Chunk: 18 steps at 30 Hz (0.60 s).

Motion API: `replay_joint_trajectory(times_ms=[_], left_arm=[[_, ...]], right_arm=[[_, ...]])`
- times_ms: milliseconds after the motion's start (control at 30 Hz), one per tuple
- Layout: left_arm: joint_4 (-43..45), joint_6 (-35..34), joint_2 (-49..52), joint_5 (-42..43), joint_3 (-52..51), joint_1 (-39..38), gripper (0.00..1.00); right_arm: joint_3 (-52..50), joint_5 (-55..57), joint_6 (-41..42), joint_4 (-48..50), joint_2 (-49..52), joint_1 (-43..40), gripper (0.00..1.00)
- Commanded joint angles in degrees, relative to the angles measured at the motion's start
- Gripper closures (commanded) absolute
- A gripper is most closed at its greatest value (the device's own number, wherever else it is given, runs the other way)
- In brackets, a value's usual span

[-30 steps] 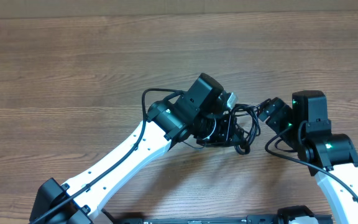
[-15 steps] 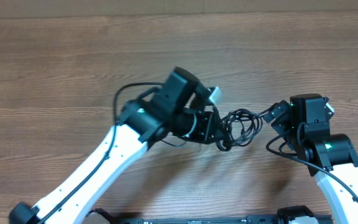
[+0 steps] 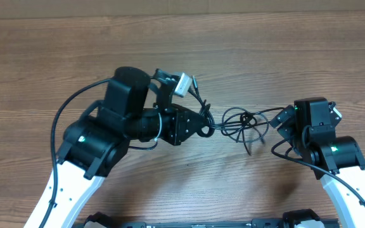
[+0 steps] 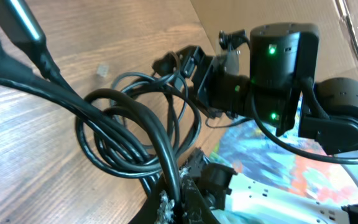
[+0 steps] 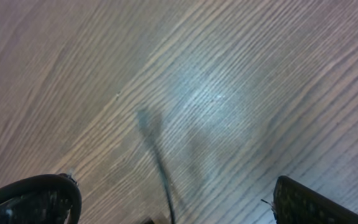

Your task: Untangle cables

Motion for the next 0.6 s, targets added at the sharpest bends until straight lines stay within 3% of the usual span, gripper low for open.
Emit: replay_joint_trajectory(times_ms=[0, 233, 433, 567], left_arm=[[0.3, 2.3, -1.9, -2.5, 0.9, 0.9, 0.96], [1.3, 2.3, -1.9, -4.6, 0.9, 0.9, 0.96], [0.8, 2.3, -1.8, -24.5, 0.9, 0.9, 0.96], [1.6, 2.9, -1.8, -27.7, 0.9, 0.9, 0.96]], right_arm=[[-0.2, 2.9, 1.0, -0.9, 0.0, -0.5, 0.00], [-0.2, 2.7, 0.6, -1.4, 0.0, -0.5, 0.00], [-0.2, -2.1, -5.9, -1.9, 0.0, -0.5, 0.00], [-0.2, -2.6, -6.4, -2.1, 0.0, -0.5, 0.00]])
